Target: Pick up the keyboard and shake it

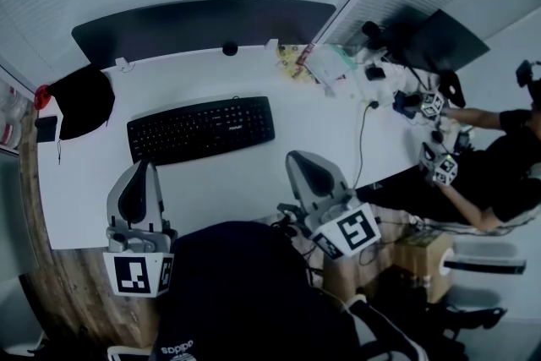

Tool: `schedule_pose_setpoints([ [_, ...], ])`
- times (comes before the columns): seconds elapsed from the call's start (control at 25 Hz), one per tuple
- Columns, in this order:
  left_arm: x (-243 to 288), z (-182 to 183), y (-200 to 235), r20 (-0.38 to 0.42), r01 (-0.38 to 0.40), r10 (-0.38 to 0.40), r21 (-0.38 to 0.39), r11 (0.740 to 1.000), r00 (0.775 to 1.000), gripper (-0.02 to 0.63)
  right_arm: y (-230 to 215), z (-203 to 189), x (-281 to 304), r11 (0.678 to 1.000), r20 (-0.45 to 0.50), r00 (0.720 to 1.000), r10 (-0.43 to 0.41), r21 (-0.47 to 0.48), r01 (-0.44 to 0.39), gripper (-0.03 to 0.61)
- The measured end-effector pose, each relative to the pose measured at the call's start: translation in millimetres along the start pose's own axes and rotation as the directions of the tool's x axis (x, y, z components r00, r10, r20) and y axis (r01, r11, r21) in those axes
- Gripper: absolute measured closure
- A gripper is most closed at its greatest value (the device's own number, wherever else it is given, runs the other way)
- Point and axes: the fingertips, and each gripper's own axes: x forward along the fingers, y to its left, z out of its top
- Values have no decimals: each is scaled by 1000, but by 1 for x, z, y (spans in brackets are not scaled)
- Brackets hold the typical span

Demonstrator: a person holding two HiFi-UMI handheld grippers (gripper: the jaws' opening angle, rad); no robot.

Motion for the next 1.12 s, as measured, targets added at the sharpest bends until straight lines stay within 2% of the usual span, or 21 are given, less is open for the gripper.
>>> schedule_pose_setpoints([
  [0.36, -13, 2, 10, 9, -4, 4, 9, 1000, 1000, 611, 22, -4, 16, 999, -13, 999, 39, -26, -39, 577],
  [0.48, -19, 0, 13, 9, -9, 9, 6, 1000, 1000, 612, 34, -3, 19, 999, -24, 998, 53, -8, -53, 577],
  [0.92, -22, -2, 16, 6, 2, -2, -5, 1000, 1000, 612, 31, -8, 17, 999, -41, 999, 19, -30, -20, 577],
  [1.0, -28, -4, 17, -9, -6, 6, -2, 1000, 1000, 611, 35, -12, 17, 999, -44, 999, 26, -28, -28, 577],
  [1.12, -52, -9, 23, -64, -44, 44, 4, 999, 997, 612, 57, -23, 19, 997, -62, 995, 82, 15, -81, 577],
])
